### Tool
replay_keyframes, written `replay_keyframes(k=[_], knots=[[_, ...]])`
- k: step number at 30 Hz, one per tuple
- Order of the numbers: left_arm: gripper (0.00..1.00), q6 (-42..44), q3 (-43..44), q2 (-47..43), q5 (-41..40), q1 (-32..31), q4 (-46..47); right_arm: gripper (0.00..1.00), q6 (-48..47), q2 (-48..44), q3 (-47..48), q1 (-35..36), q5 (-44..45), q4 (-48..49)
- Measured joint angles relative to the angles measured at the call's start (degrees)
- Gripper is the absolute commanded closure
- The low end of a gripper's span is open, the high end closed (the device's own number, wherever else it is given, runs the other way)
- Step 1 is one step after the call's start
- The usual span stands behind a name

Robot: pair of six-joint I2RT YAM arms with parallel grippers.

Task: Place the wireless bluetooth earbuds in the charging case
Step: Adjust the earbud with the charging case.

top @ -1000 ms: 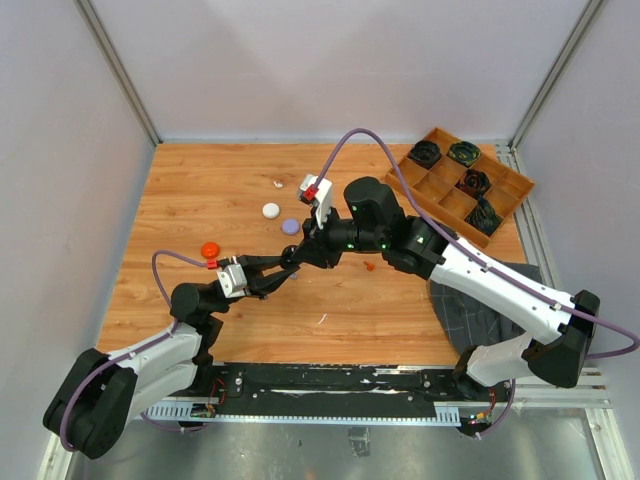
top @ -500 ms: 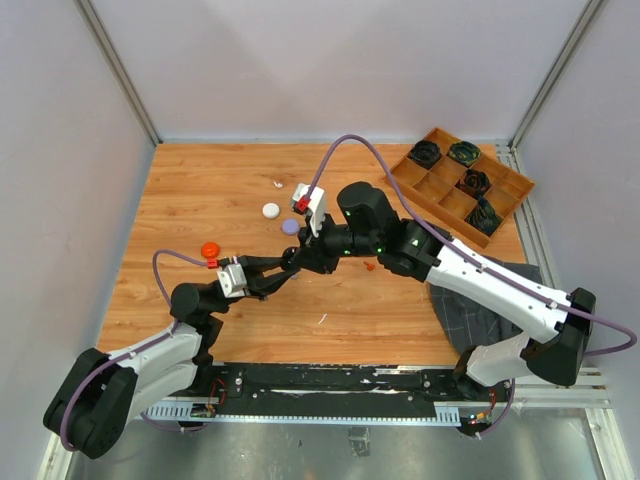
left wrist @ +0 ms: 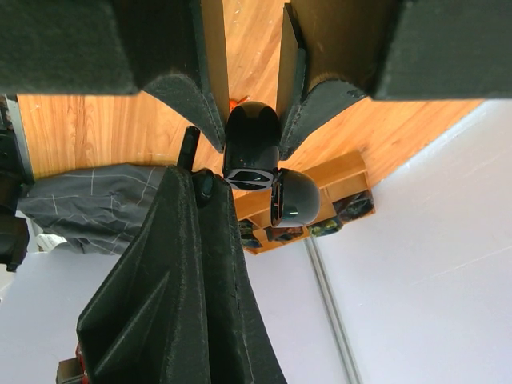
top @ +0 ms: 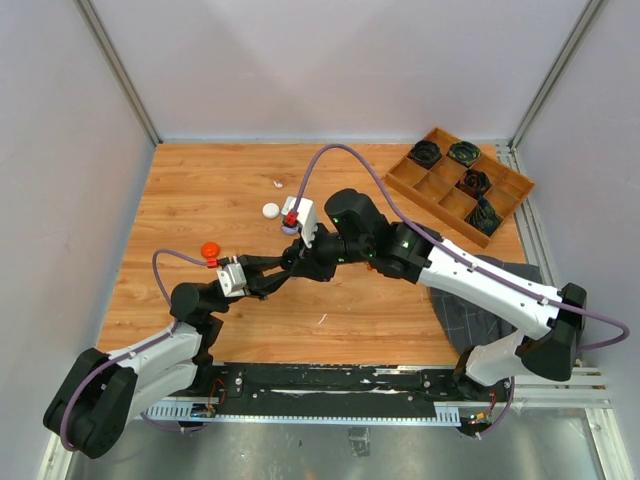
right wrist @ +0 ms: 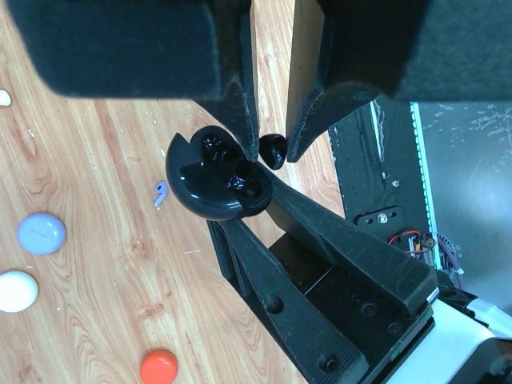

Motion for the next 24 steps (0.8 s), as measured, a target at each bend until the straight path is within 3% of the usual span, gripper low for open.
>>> replay_keyframes(k=[24], knots=[[1.0,-0.2,0.0,0.0,0.7,0.0,0.2,0.99,-0.7,-4.4,0.4,0.0,1.8,2.5]])
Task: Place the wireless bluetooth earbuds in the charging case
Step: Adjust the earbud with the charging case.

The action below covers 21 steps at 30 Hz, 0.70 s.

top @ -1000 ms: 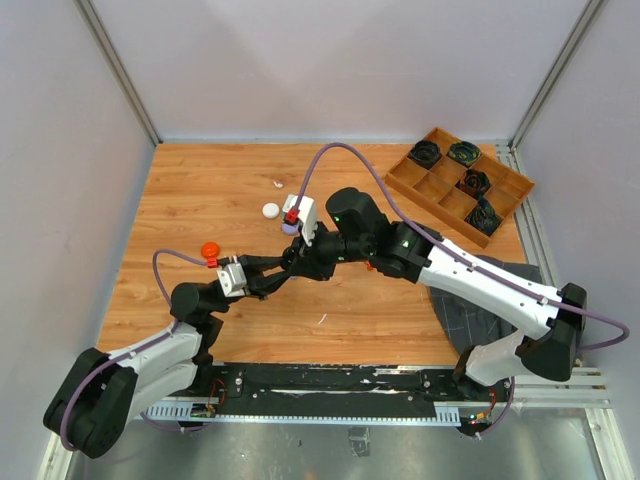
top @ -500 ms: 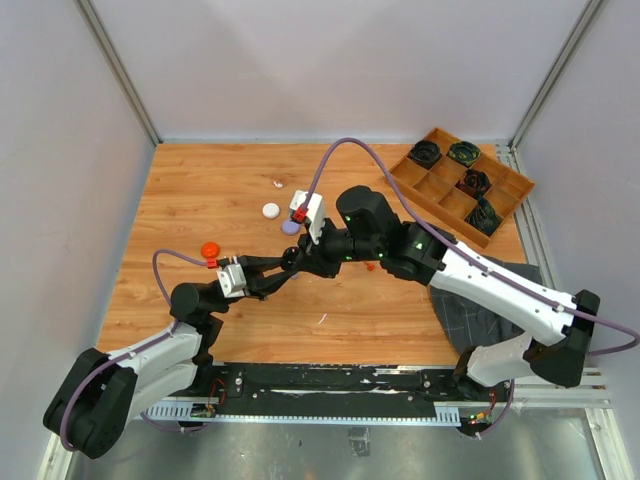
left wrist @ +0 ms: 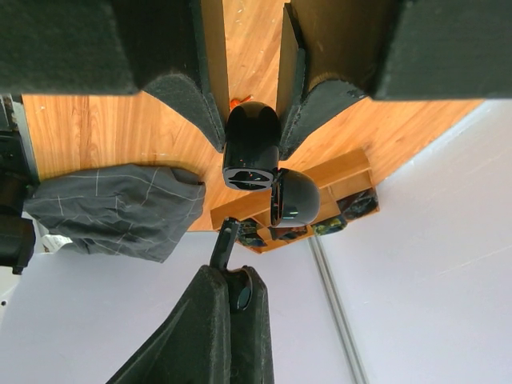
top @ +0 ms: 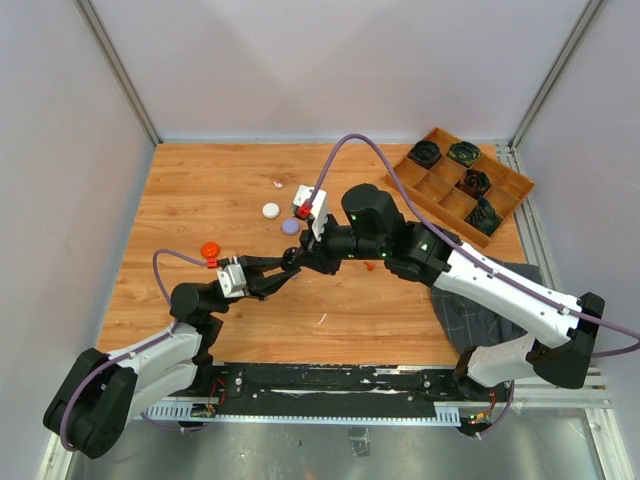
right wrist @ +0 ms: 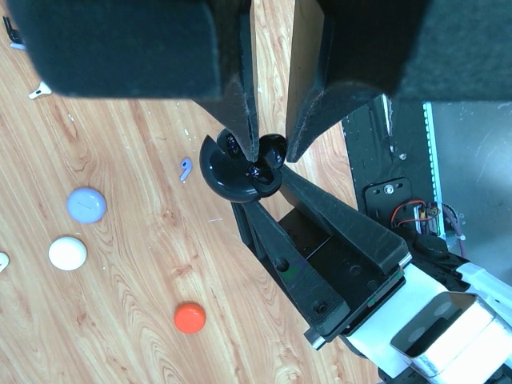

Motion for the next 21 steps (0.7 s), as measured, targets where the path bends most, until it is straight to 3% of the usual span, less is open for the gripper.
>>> replay_keyframes(k=[21], knots=[[1.0,-0.1,0.0,-0.1,0.8,0.0,0.0,0.99,-1.4,2.4,-0.3,0.0,0.8,-1.2]])
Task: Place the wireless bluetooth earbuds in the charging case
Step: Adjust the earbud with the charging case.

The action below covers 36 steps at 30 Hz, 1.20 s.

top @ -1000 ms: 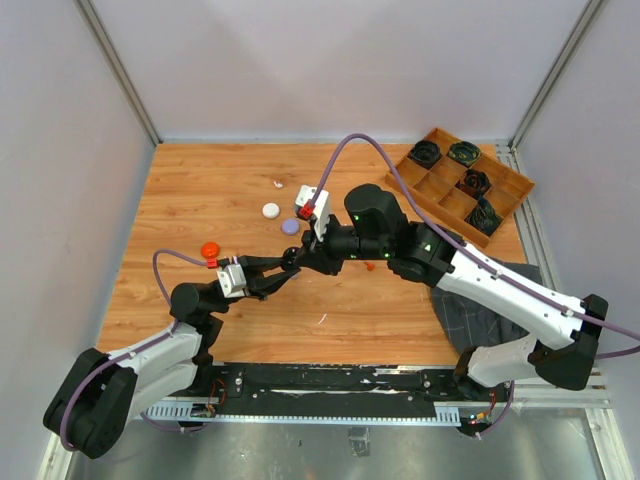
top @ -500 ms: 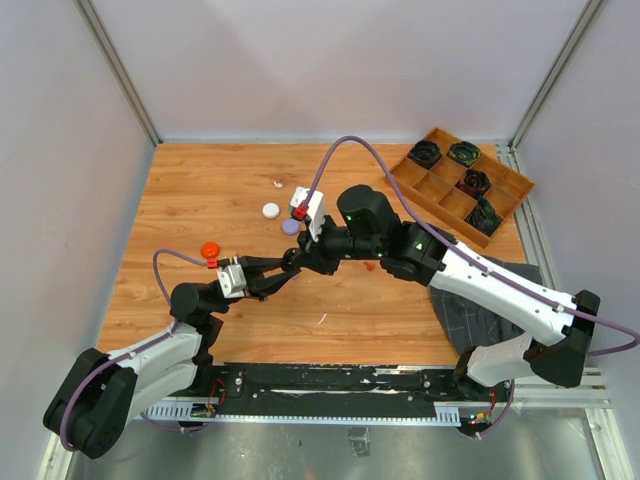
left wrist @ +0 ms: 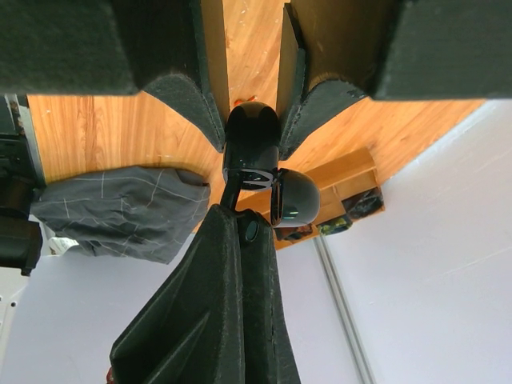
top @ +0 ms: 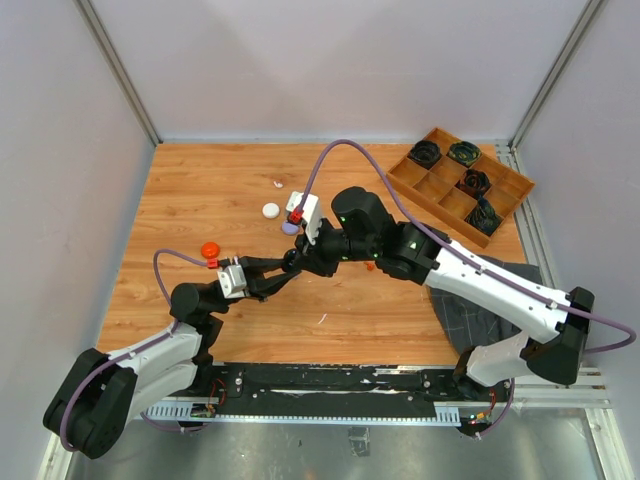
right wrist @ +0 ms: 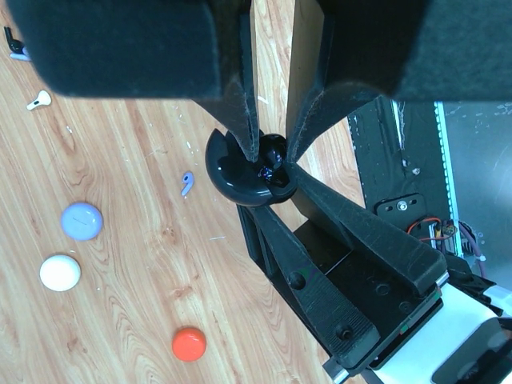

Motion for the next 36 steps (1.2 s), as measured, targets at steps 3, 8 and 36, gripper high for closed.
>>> replay_keyframes(k=[3,8,36], knots=[[1.0,0.0,0.0,0.0,0.1,0.0,-0.3,0.99,-0.3,0.4,0.0,0.0,-0.2,-0.2],[1.0,-0.1,0.0,0.1,0.3,0.0,-0.5,0.97,-0.9,0.8,0.4,0.0,-0.3,-0.7],[1.0,-2.3,0.0,1.9,-0.3,0.0,2.9,0.62,-1.6,2.1,2.0,0.9,-1.1,-1.3]])
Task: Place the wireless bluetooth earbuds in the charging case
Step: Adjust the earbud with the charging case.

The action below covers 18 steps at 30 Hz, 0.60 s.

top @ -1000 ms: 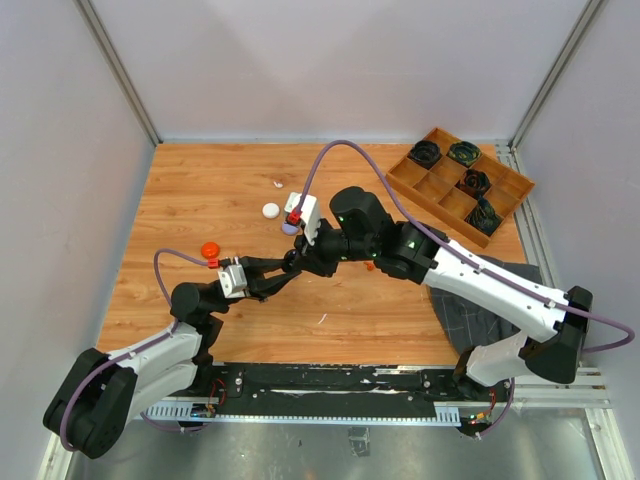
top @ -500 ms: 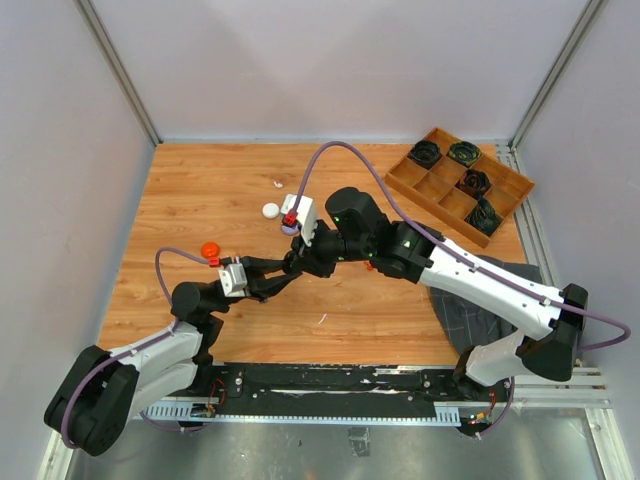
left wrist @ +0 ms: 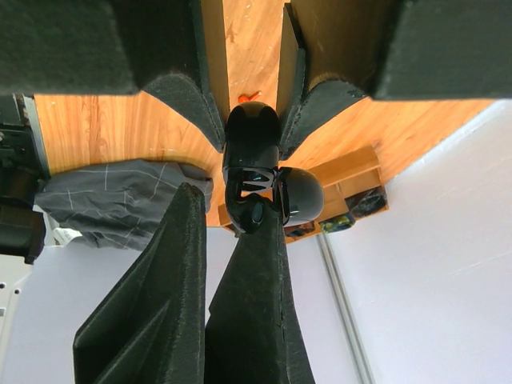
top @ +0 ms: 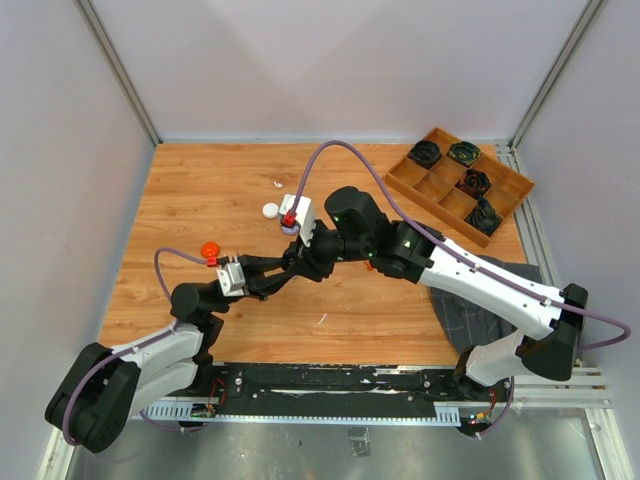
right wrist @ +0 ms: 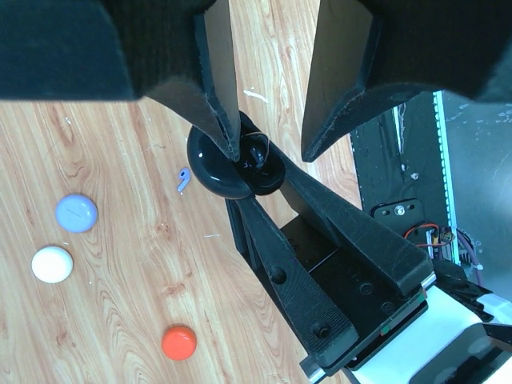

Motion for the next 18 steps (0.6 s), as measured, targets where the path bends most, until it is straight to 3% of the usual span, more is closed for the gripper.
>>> replay_keyframes(k=[18], knots=[[1.0,-2.0,-0.4,3.8,-1.3,0.0,4.0,0.64,-1.5,-2.3,0.3,0.0,6.4,-1.9]])
